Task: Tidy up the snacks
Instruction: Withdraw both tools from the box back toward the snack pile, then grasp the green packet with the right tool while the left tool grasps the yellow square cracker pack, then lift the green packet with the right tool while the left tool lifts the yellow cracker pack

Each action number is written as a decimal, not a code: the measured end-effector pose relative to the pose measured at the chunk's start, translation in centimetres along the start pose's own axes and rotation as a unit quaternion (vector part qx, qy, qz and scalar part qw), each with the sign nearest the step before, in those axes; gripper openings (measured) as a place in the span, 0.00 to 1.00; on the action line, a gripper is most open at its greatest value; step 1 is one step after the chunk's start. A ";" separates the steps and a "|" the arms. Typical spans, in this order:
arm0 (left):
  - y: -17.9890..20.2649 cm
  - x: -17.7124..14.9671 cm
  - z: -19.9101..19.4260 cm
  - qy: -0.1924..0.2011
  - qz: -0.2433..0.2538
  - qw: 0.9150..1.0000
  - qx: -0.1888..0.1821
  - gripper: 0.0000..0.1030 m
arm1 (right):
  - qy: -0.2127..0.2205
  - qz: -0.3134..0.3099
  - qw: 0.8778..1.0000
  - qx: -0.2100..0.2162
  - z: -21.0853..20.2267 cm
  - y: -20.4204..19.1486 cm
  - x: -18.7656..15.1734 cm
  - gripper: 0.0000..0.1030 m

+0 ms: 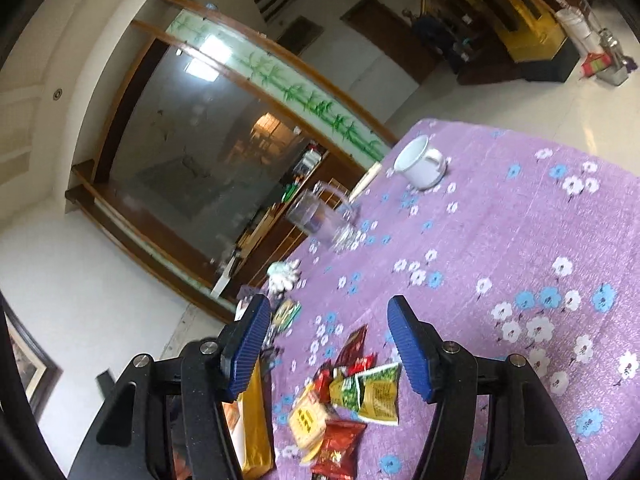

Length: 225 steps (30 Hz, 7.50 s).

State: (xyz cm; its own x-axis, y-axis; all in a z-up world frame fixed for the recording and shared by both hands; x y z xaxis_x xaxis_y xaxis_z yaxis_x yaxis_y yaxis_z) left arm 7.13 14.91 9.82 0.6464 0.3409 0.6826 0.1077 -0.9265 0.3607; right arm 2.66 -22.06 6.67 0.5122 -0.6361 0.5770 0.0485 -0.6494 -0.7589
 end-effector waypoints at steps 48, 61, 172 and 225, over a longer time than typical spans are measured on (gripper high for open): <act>4.5 -7.2 1.8 -0.053 0.140 0.985 0.088 0.81 | -0.216 -0.272 0.918 -0.194 7.7 -1.0 -6.0 0.69; 2.5 -7.3 3.4 -0.100 0.089 0.989 0.066 0.81 | -0.300 -0.267 0.884 -0.240 13.3 0.1 -9.8 0.64; 6.7 -10.7 14.0 -0.126 0.188 0.970 0.088 0.82 | -0.258 -0.366 0.862 -0.238 15.3 1.3 -8.7 0.44; 7.7 -8.5 9.7 -0.004 0.205 0.973 0.101 0.69 | -0.179 -0.359 0.904 -0.149 12.8 -2.3 -7.5 0.35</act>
State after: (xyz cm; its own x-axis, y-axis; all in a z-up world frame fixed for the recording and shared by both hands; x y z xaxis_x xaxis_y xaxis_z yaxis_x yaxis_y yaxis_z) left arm 9.83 3.29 0.65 0.6717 -0.0653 0.7380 -0.0148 -0.9971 -0.0748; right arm 9.67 -10.52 0.25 0.6875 0.1359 0.7133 0.2740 -0.9583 -0.0815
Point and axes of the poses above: each gripper's, at about its wrist camera, not at the fingertips, and z roughly the way its jaws point, y to its right, x to its top, the point moved 5 cm from there along z, roughly the way its jaws point, and after that the axes turned 1 degree about -y, right-handed, at the moved point
